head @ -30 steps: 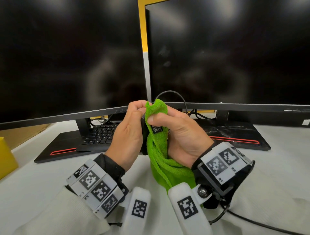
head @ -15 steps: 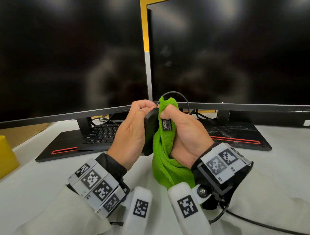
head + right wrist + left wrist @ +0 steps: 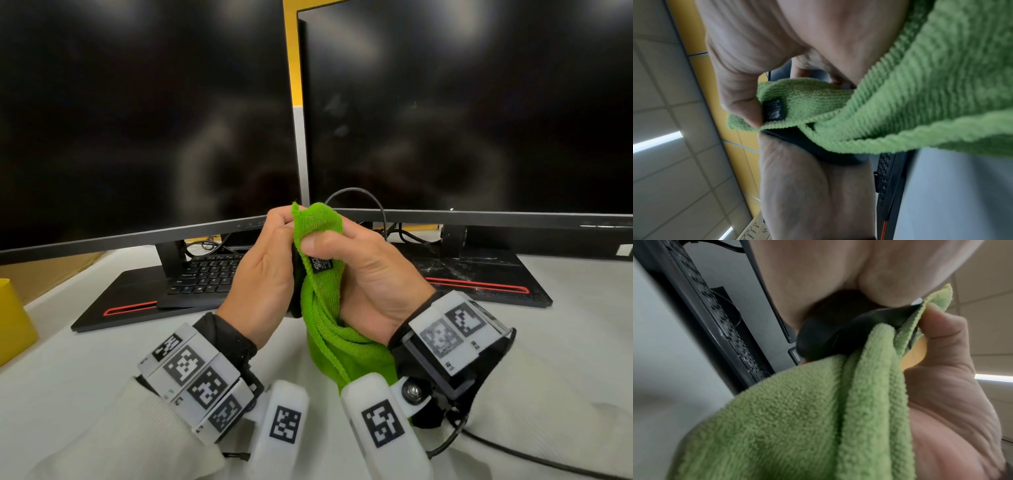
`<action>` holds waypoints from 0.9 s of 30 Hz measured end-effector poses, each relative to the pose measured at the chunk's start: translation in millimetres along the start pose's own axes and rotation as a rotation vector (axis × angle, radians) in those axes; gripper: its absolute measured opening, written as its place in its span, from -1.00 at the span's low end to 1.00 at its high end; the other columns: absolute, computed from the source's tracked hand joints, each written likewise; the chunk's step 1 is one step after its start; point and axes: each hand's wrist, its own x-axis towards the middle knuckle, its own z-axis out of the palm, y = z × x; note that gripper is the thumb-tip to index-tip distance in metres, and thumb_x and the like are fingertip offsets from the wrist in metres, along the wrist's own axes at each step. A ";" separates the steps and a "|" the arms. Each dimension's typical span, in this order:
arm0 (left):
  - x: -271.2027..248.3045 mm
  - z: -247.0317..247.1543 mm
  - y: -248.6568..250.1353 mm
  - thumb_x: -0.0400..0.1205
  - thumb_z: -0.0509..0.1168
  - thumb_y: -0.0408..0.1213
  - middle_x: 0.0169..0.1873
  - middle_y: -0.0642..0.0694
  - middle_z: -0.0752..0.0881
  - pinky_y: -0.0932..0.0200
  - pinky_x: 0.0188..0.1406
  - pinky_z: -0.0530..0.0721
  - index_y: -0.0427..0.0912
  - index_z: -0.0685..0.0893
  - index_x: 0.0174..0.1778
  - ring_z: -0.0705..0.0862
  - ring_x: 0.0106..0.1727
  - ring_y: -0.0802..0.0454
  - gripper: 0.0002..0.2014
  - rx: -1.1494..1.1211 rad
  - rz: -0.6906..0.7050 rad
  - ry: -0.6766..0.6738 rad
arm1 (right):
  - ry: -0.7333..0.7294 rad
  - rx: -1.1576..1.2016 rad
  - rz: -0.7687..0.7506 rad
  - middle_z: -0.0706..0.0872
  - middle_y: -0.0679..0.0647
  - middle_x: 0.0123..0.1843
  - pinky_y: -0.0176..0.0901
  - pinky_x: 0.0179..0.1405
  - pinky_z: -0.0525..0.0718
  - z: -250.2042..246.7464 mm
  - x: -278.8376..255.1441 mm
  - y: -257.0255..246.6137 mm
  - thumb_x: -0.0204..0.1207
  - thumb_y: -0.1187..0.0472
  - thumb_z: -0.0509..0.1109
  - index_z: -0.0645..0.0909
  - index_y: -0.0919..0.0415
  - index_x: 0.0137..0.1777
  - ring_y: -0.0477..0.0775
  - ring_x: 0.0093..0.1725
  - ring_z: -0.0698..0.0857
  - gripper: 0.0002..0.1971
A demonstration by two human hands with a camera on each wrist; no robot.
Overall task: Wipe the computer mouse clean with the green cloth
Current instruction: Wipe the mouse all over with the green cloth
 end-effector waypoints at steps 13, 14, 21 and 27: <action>2.2 0.5 2.1 0.61 0.21 0.20 0.04 -0.14 0.89 -0.45 0.41 0.68 0.22 0.86 -0.07 0.83 0.24 -0.20 -0.68 0.011 -0.061 0.034 | -0.003 0.070 -0.005 0.74 0.37 0.12 0.61 0.35 0.61 -0.8 2.5 7.5 0.42 0.38 0.46 0.71 0.29 0.38 0.40 0.17 0.72 -0.52; 1.6 0.9 2.5 0.61 0.20 0.21 0.02 -0.11 0.90 -0.46 0.38 0.69 0.26 0.86 -0.09 0.84 0.23 -0.19 -0.68 0.022 -0.067 0.035 | -0.007 0.079 -0.008 0.74 0.36 0.10 0.62 0.35 0.60 -1.0 2.7 7.9 0.41 0.38 0.46 0.72 0.28 0.36 0.40 0.17 0.72 -0.53; 2.5 2.6 3.7 0.73 0.18 0.13 -0.14 -0.02 0.84 -0.42 0.29 0.71 0.22 0.82 -0.07 0.82 0.14 -0.24 -0.70 0.055 -0.044 0.028 | 0.022 0.132 -0.014 0.74 0.27 -0.13 0.37 0.01 0.73 -3.4 3.3 7.9 0.38 0.32 0.44 0.79 0.19 -0.04 0.31 -0.06 0.73 -0.82; 3.8 4.3 5.2 0.59 0.20 0.08 -0.24 0.11 0.82 -0.48 0.28 0.68 0.28 0.82 -0.19 0.76 -0.01 -0.09 -0.74 0.042 -0.050 0.060 | 0.109 0.130 0.015 0.78 0.26 -0.16 0.38 0.06 0.75 -7.6 6.7 5.2 0.27 0.23 0.47 0.79 0.24 -0.07 0.27 -0.16 0.77 -0.77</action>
